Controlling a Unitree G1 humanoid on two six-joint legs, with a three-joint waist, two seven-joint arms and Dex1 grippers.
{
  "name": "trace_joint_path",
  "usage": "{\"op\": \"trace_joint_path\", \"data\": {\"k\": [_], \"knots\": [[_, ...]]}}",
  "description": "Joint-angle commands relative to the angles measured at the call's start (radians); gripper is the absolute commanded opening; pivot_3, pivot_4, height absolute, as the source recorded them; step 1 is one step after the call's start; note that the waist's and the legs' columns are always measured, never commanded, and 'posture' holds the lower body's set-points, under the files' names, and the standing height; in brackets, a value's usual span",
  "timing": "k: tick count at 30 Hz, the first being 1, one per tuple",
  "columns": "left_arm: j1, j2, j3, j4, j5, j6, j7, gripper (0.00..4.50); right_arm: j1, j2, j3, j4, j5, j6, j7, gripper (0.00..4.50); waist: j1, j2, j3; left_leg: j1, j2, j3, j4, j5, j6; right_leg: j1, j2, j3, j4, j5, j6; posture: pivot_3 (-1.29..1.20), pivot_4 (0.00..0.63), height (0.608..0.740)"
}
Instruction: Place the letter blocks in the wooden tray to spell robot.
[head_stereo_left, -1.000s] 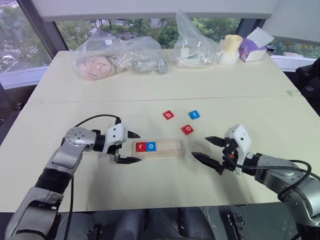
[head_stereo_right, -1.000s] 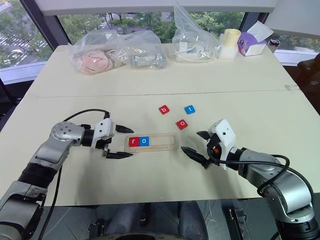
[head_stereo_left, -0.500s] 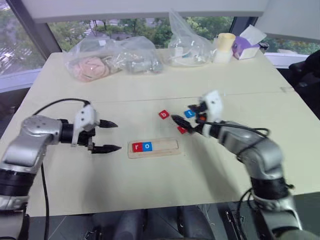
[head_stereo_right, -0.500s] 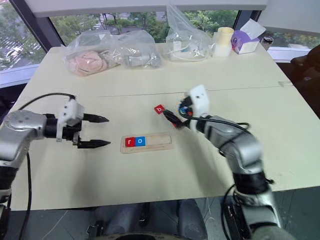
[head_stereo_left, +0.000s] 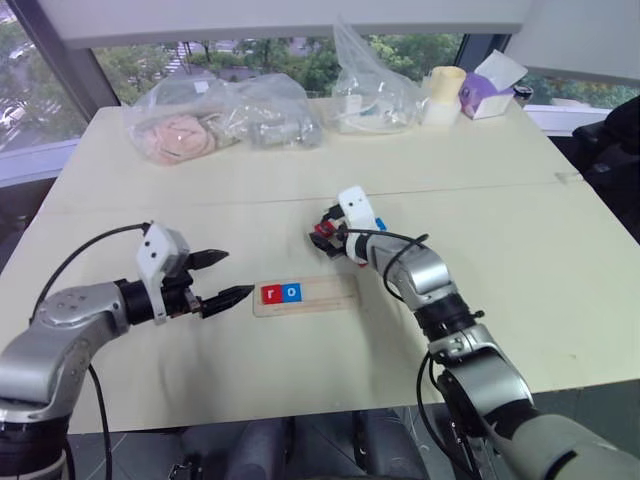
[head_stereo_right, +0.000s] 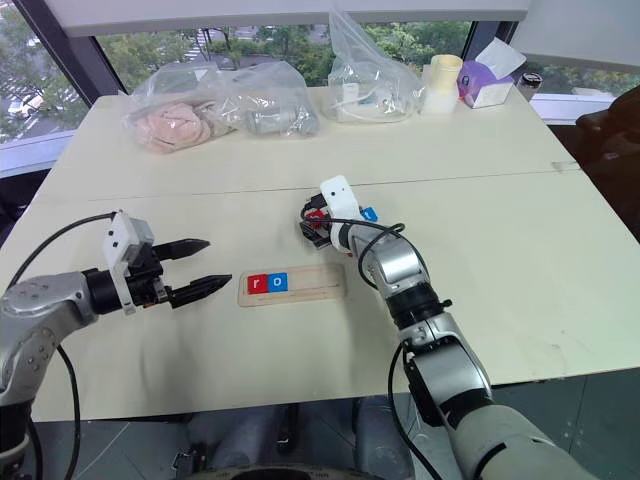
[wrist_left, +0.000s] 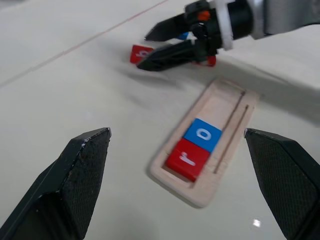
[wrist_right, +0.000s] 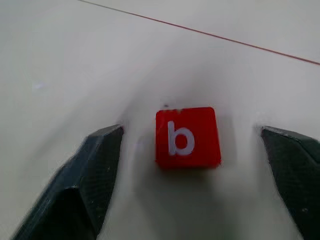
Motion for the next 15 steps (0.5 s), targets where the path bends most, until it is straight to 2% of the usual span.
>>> {"op": "trace_joint_path", "data": {"k": [1, 4, 7, 9, 15], "knots": [[0.004, 0.003, 0.038, -0.032, -0.014, -0.01, 0.029, 4.5, -0.037, 0.03, -0.014, 0.04, -0.028, -0.055, 0.012, 2.7, 0.002, 0.0, 0.0, 0.0, 0.0, 0.0, 0.0, 0.0, 0.0, 0.0, 0.0, 0.0, 0.0, 0.0, -0.001, 0.0, 0.15, 0.74], [0.003, 0.003, 0.025, -0.019, -0.003, -0.031, 0.037, 4.5, -0.051, 0.049, -0.023, 0.064, -0.044, -0.066, 0.005, 1.18, -0.001, 0.0, 0.0, 0.001, 0.0, 0.001, 0.0, 0.0, -0.001, 0.0, 0.0, 0.0, 0.0, -0.001, -0.004, 0.0, 0.15, 0.74], [-0.01, 0.001, 0.012, -0.013, -0.002, -0.041, 0.043, 4.5, -0.06, 0.052, -0.036, 0.05, -0.058, -0.065, -0.008, 1.2, -0.001, 0.0, 0.0, 0.001, 0.0, 0.001, 0.0, 0.001, -0.001, 0.0, 0.0, 0.001, 0.0, -0.001, -0.004, 0.0, 0.15, 0.74], [-0.036, 0.0, -0.014, -0.024, -0.008, -0.04, 0.043, 4.5, -0.052, 0.035, -0.069, -0.047, -0.063, -0.044, -0.046, 1.2, 0.003, 0.001, 0.0, 0.001, 0.0, 0.001, 0.0, 0.001, -0.001, 0.0, 0.001, 0.001, 0.0, -0.001, -0.004, 0.0, 0.15, 0.74], [-0.112, -0.016, -0.085, -0.072, -0.047, -0.013, 0.042, 4.5, 0.183, 0.008, -0.157, -0.672, -0.043, 0.271, -0.17, 1.2, 0.009, 0.0, -0.001, -0.001, 0.0, -0.001, -0.001, 0.001, -0.001, 0.0, -0.001, 0.0, 0.0, 0.0, -0.002, 0.0, 0.15, 0.74]]}}
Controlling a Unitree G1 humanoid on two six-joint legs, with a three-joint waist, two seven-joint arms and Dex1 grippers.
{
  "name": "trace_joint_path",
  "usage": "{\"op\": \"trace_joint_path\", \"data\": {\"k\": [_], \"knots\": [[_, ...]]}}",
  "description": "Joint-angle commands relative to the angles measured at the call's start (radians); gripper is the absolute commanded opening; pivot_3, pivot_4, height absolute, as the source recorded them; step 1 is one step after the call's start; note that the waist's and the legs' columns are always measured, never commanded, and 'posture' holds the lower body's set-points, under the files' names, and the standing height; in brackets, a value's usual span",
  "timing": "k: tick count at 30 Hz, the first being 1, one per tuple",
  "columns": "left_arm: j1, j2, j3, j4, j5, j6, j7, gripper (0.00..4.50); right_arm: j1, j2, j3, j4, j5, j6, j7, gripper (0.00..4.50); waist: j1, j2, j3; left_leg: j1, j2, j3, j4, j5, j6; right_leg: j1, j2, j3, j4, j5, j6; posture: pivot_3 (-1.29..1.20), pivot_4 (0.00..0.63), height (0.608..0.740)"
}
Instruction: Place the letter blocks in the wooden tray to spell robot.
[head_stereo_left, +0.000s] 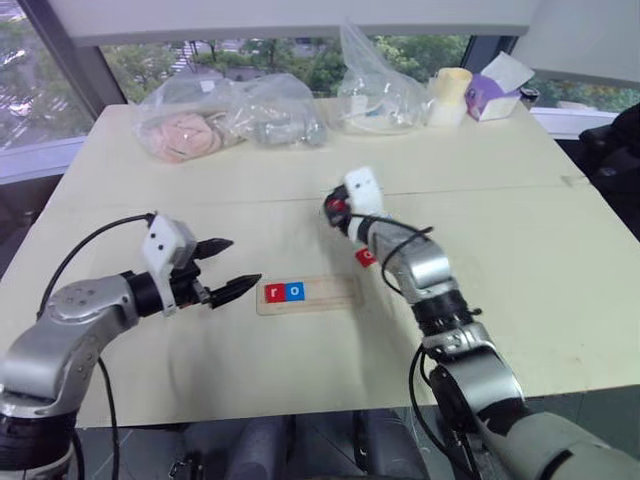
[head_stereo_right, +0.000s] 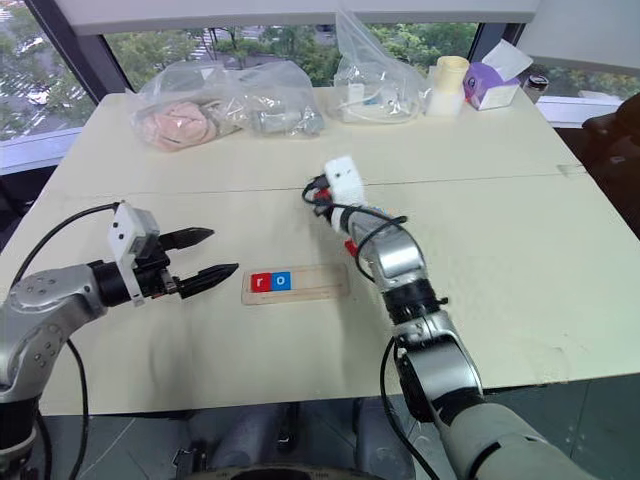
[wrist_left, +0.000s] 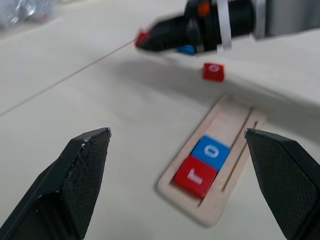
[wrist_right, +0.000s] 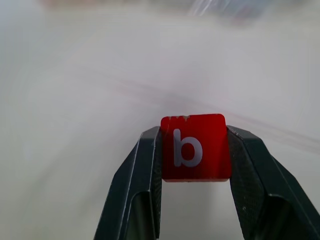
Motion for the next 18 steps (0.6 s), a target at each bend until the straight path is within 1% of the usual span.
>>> {"op": "trace_joint_path", "data": {"k": [1, 3, 4, 7, 9, 11, 14, 16, 18], "knots": [[-0.042, -0.011, -0.04, -0.043, -0.028, 0.006, 0.0, 4.5, 0.135, 0.006, -0.058, -0.365, 0.001, 0.218, -0.083, 1.2, -0.003, 0.0, 0.0, 0.0, 0.0, 0.0, 0.0, 0.0, 0.0, 0.0, 0.0, 0.0, 0.0, 0.0, 0.0, 0.0, 0.15, 0.74], [-0.075, -0.025, -0.08, -0.033, -0.025, 0.007, -0.006, 4.5, 0.231, 0.025, -0.112, -0.586, -0.02, 0.374, -0.151, 1.2, -0.002, 0.0, 0.0, 0.0, 0.0, 0.0, -0.001, 0.0, 0.0, 0.0, 0.0, 0.0, 0.0, -0.001, -0.001, 0.0, 0.15, 0.74], [-0.087, -0.03, -0.095, -0.022, -0.02, 0.005, -0.011, 4.5, 0.263, 0.031, -0.128, -0.665, -0.027, 0.436, -0.171, 1.2, -0.001, 0.0, 0.0, 0.0, 0.0, 0.0, -0.001, 0.0, 0.0, 0.0, 0.0, 0.0, 0.0, -0.001, -0.002, 0.0, 0.15, 0.74], [-0.112, -0.034, -0.138, 0.023, 0.003, -0.016, -0.042, 4.5, 0.354, 0.025, -0.142, -0.85, -0.017, 0.629, -0.176, 1.2, -0.008, 0.001, 0.0, 0.0, 0.0, 0.001, 0.0, 0.0, 0.0, -0.001, 0.001, 0.0, 0.0, -0.002, -0.003, 0.0, 0.15, 0.74], [-0.127, -0.034, -0.168, 0.044, 0.013, -0.027, -0.066, 4.5, 0.423, 0.038, -0.164, -0.938, -0.015, 0.733, -0.175, 1.2, -0.008, 0.001, 0.0, 0.002, 0.0, 0.001, 0.001, 0.0, 0.0, 0.0, 0.001, 0.001, 0.0, -0.001, -0.003, 0.0, 0.15, 0.74], [-0.133, -0.031, -0.184, 0.049, 0.014, -0.029, -0.082, 4.5, 0.459, 0.067, -0.183, -0.986, -0.023, 0.802, -0.179, 1.2, -0.007, 0.001, 0.0, 0.002, 0.004, 0.001, 0.001, 0.0, 0.0, 0.0, 0.002, 0.0, 0.0, -0.002, -0.004, 0.0, 0.15, 0.74], [-0.121, -0.005, -0.214, 0.042, 0.037, -0.044, -0.12, 4.5, 0.531, 0.164, -0.189, -1.03, -0.026, 0.878, -0.187, 1.2, -0.008, 0.001, 0.0, 0.002, 0.005, 0.001, 0.0, 0.0, 0.0, 0.0, 0.002, 0.0, -0.001, -0.002, -0.004, 0.0, 0.15, 0.74], [-0.118, -0.001, -0.21, 0.037, 0.024, -0.035, -0.129, 4.5, 0.569, 0.245, -0.19, -1.023, -0.028, 0.884, -0.196, 1.2, -0.007, 0.001, 0.0, 0.001, 0.006, 0.002, 0.0, 0.0, 0.0, -0.001, 0.002, 0.001, -0.001, -0.002, -0.004, 0.0, 0.15, 0.74], [-0.116, 0.011, -0.214, 0.033, 0.027, -0.032, -0.143, 4.5, 0.591, 0.279, -0.189, -0.996, -0.031, 0.86, -0.206, 1.2, -0.007, 0.001, 0.0, 0.0, 0.006, 0.002, 0.0, 0.0, 0.0, -0.001, 0.002, 0.001, -0.002, -0.001, -0.004, 0.0, 0.15, 0.74]]}}
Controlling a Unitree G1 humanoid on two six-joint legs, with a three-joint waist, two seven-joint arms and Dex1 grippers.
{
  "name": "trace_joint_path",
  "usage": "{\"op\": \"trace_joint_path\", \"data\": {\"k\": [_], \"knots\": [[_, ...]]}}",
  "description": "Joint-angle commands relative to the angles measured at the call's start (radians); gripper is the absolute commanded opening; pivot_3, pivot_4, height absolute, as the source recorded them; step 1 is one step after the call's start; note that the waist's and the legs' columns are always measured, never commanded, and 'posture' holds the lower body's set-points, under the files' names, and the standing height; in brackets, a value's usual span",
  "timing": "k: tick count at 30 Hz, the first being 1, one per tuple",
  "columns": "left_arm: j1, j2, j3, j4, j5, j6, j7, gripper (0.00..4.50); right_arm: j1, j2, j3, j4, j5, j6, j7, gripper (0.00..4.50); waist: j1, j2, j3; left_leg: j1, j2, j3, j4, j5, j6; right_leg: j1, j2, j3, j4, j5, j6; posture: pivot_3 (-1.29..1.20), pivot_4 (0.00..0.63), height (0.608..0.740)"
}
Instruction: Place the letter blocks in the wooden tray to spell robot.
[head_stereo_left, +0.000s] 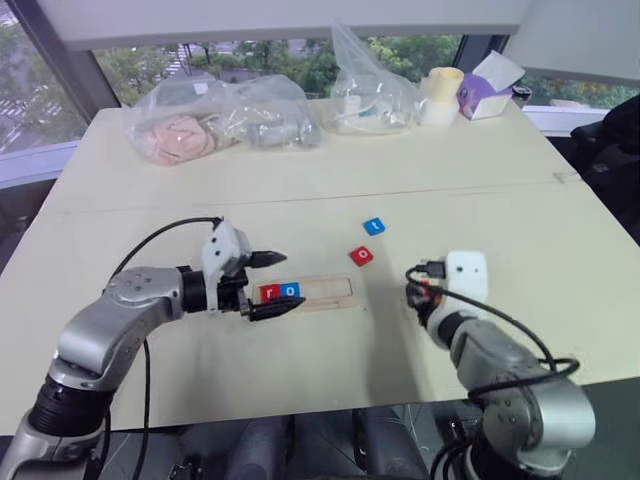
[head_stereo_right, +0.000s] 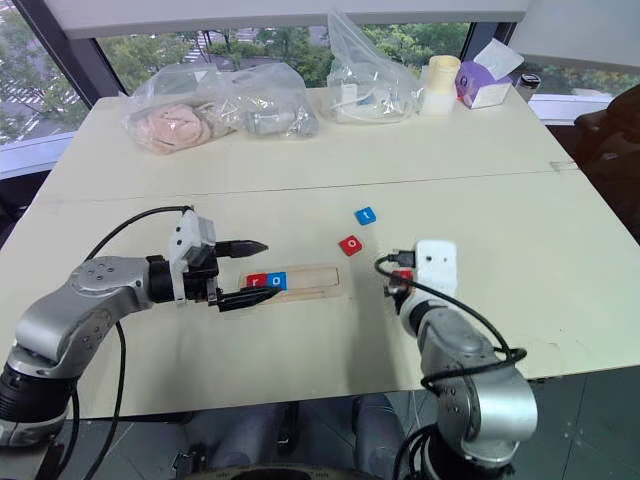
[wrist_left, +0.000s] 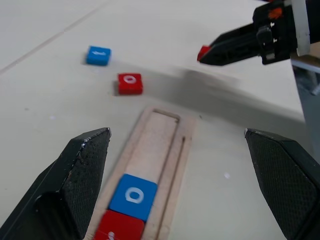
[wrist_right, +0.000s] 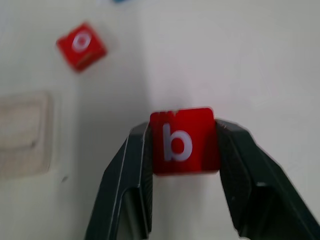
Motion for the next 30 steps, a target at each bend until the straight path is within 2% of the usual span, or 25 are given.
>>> {"op": "trace_joint_path", "data": {"k": [1, 7, 8, 11, 15, 19, 22, 25, 30], "knots": [[0.003, 0.028, 0.004, -0.025, 0.0, -0.011, -0.026, 4.5, 0.04, 0.134, 0.004, 0.002, -0.004, -0.032, -0.023, 1.2, 0.0, 0.0, 0.0, 0.0, 0.0, 0.0, 0.0, 0.0, 0.0, 0.0, 0.0, 0.0, 0.0, 0.0, 0.0, 0.0, 0.15, 0.74], [0.015, 0.046, 0.015, -0.01, 0.023, -0.027, -0.03, 4.5, 0.018, 0.136, 0.028, 0.025, -0.002, -0.022, -0.052, 4.24, 0.0, 0.0, 0.0, -0.001, 0.0, 0.0, -0.001, 0.0, 0.0, 0.0, 0.0, 0.0, -0.001, 0.0, 0.0, 0.0, 0.15, 0.74], [0.026, 0.053, 0.023, -0.015, 0.021, -0.027, -0.033, 4.5, -0.006, 0.104, 0.017, 0.023, 0.002, -0.024, -0.042, 4.43, 0.0, 0.0, 0.0, -0.001, 0.0, 0.0, -0.001, 0.0, 0.0, -0.001, 0.0, 0.0, -0.001, 0.0, 0.0, 0.0, 0.15, 0.74], [0.055, 0.081, 0.042, -0.019, 0.026, -0.04, -0.052, 4.5, -0.065, -0.052, 0.005, 0.02, 0.045, -0.103, 0.049, 4.43, -0.004, 0.0, 0.0, -0.001, 0.0, 0.0, -0.002, 0.0, 0.0, -0.001, 0.0, 0.0, -0.002, 0.0, 0.0, 0.0, 0.15, 0.74], [0.051, 0.115, 0.047, -0.018, 0.019, -0.052, -0.095, 4.5, -0.084, -0.249, -0.076, 0.096, 0.156, -0.292, 0.293, 4.43, 0.004, 0.0, 0.0, -0.002, 0.001, 0.0, -0.001, 0.0, 0.0, 0.0, -0.001, -0.002, -0.004, 0.0, 0.0, 0.0, 0.15, 0.74], [0.048, 0.179, 0.044, -0.05, -0.019, -0.034, -0.183, 4.5, 0.007, -0.53, -0.092, 0.224, 0.252, -0.557, 0.634, 4.43, 0.005, 0.0, 0.001, -0.003, 0.002, 0.0, -0.002, -0.001, 0.001, 0.005, -0.001, -0.006, -0.013, 0.0, 0.0, 0.0, 0.15, 0.74], [0.054, 0.222, 0.047, -0.08, -0.041, -0.019, -0.222, 4.5, 0.089, -0.676, -0.076, 0.325, 0.27, -0.743, 0.812, 4.43, 0.005, 0.0, 0.001, -0.004, 0.002, 0.003, -0.002, -0.004, 0.005, 0.005, -0.002, -0.005, -0.016, 0.0, 0.001, 0.0, 0.15, 0.74], [0.071, 0.257, 0.055, -0.127, -0.05, -0.014, -0.235, 4.5, 0.144, -0.711, -0.06, 0.411, 0.279, -0.87, 0.885, 4.43, 0.001, 0.0, 0.001, -0.003, 0.003, 0.004, -0.002, -0.004, 0.006, 0.004, -0.001, -0.004, -0.015, -0.001, 0.002, 0.0, 0.15, 0.74], [0.097, 0.267, 0.084, -0.16, -0.065, 0.003, -0.208, 4.5, 0.192, -0.72, 0.007, 0.473, 0.212, -1.024, 0.883, 4.43, 0.005, 0.0, 0.001, -0.003, 0.006, 0.004, 0.0, -0.004, 0.006, 0.005, 0.002, -0.003, -0.014, 0.001, 0.0, 0.0, 0.15, 0.74]]}}
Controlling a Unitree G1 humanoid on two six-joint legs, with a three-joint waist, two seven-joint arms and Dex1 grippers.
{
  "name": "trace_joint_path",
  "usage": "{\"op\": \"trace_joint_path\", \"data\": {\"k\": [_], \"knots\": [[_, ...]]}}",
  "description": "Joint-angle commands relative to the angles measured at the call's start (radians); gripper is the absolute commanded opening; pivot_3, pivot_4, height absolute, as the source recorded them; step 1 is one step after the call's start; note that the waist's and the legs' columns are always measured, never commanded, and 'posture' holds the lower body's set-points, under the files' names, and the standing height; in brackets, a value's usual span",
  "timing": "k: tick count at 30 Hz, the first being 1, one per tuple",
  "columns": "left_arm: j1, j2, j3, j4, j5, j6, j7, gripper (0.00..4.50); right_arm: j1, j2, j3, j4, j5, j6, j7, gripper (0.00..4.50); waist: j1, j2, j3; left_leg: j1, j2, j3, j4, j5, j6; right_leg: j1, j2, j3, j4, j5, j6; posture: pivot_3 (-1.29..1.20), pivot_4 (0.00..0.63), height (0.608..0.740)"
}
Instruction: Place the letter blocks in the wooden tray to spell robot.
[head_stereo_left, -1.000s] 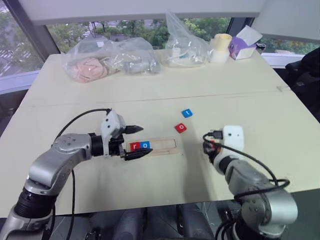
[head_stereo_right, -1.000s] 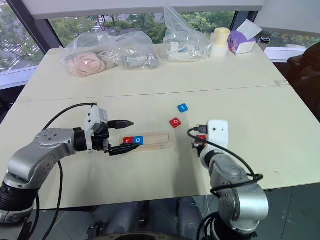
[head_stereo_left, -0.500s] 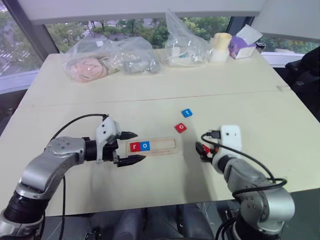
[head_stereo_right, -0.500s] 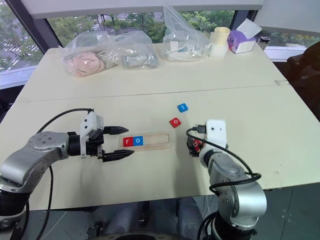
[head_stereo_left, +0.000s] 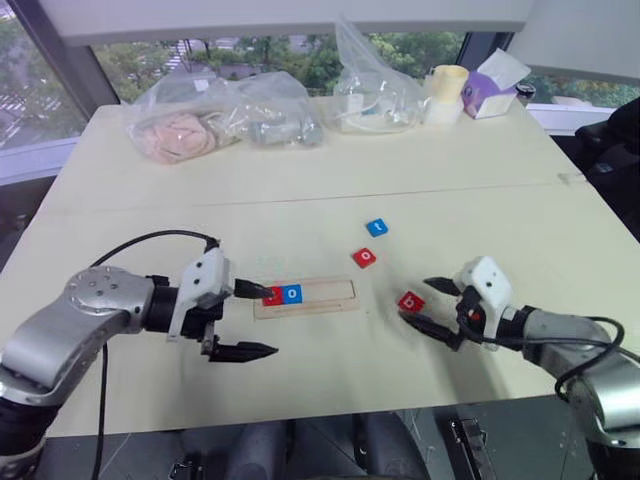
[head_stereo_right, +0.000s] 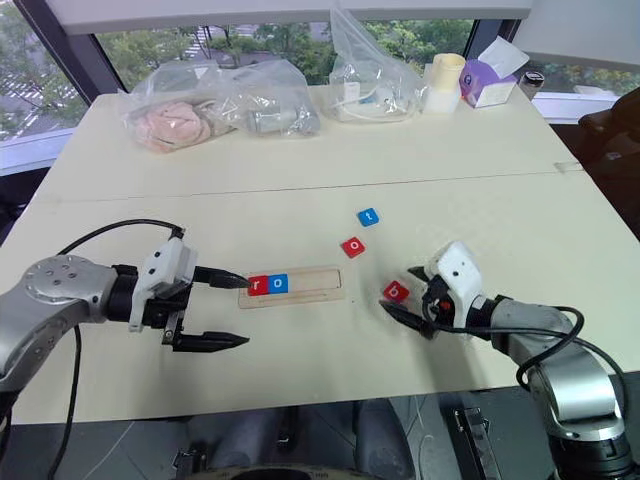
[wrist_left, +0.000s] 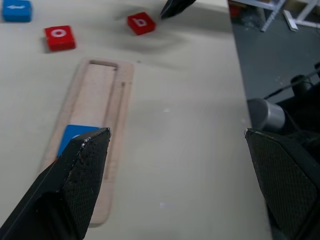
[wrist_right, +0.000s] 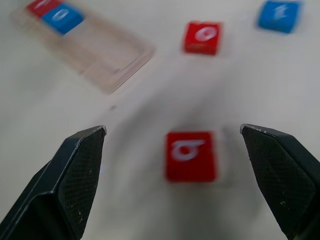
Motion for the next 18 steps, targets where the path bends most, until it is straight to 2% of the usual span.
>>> {"op": "trace_joint_path", "data": {"k": [1, 7, 10, 14, 15, 18], "knots": [[0.006, 0.009, 0.045, -0.029, -0.018, 0.01, 0.026, 4.5, 0.009, -0.011, 0.017, 0.022, -0.034, -0.093, -0.011, 4.43, 0.001, 0.0, 0.0, 0.0, 0.0, 0.0, 0.0, 0.0, 0.0, 0.0, 0.0, 0.0, 0.0, 0.0, -0.001, 0.0, 0.15, 0.74], [0.035, 0.017, 0.038, -0.013, 0.018, -0.015, 0.047, 4.5, -0.004, 0.012, 0.072, 0.128, -0.116, -0.183, -0.082, 4.43, 0.003, 0.0, 0.0, 0.0, 0.0, 0.0, 0.001, 0.0, -0.001, 0.0, 0.0, 0.001, 0.0, 0.001, -0.001, 0.0, 0.15, 0.74], [0.045, 0.02, 0.035, 0.001, 0.044, -0.035, 0.049, 4.5, -0.029, 0.04, 0.075, 0.167, -0.119, -0.199, -0.115, 3.54, 0.001, 0.0, 0.0, 0.0, 0.0, 0.001, 0.001, 0.0, 0.0, 0.0, 0.0, 0.001, 0.0, 0.001, -0.002, 0.0, 0.15, 0.74], [0.052, 0.015, 0.041, 0.014, 0.056, -0.043, 0.054, 4.5, -0.041, 0.051, 0.072, 0.154, -0.087, -0.167, -0.111, 1.46, 0.003, 0.0, 0.0, 0.0, 0.001, 0.001, 0.001, 0.0, 0.0, 0.0, 0.001, 0.001, 0.0, 0.001, -0.002, 0.0, 0.15, 0.74], [0.054, 0.013, 0.045, 0.014, 0.053, -0.042, 0.056, 4.5, -0.044, 0.051, 0.071, 0.148, -0.081, -0.16, -0.111, 1.18, 0.004, 0.0, 0.0, 0.0, 0.001, 0.001, 0.001, 0.0, 0.0, 0.0, 0.001, 0.001, 0.0, 0.001, -0.002, 0.0, 0.15, 0.74], [0.057, 0.014, 0.065, 0.024, 0.045, -0.039, 0.062, 4.5, -0.081, 0.048, 0.075, 0.123, -0.059, -0.14, -0.105, 1.21, 0.003, 0.0, 0.0, 0.0, 0.001, 0.001, 0.001, 0.0, 0.0, 0.0, 0.0, 0.001, 0.0, 0.001, -0.002, 0.0, 0.15, 0.74]]}}
